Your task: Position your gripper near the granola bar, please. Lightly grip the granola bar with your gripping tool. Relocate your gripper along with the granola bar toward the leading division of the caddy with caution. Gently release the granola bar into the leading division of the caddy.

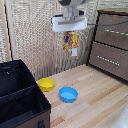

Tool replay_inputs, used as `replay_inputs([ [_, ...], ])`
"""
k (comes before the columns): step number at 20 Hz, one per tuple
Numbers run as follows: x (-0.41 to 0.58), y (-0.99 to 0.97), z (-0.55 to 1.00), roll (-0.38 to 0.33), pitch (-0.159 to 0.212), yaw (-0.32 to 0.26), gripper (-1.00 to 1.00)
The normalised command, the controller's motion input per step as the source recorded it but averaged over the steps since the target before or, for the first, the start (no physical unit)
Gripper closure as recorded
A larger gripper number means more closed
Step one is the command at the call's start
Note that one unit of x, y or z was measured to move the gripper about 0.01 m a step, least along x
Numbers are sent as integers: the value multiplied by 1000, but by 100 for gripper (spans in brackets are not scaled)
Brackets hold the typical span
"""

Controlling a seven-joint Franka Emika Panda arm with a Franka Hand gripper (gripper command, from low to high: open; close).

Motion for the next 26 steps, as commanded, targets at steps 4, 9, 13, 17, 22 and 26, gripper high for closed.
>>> replay_inputs([
  [4, -161, 138, 491, -6, 0, -270, 100],
  [9, -217, 226, 342, 8, 16, -208, 100],
  [13, -201, 326, 248, 7, 32, -182, 100],
  [17, -142, 581, 39, 0, 78, -122, 100],
  [22, -87, 702, 0, 0, 108, -87, 100],
  [26, -59, 694, 0, 0, 99, -90, 100],
])
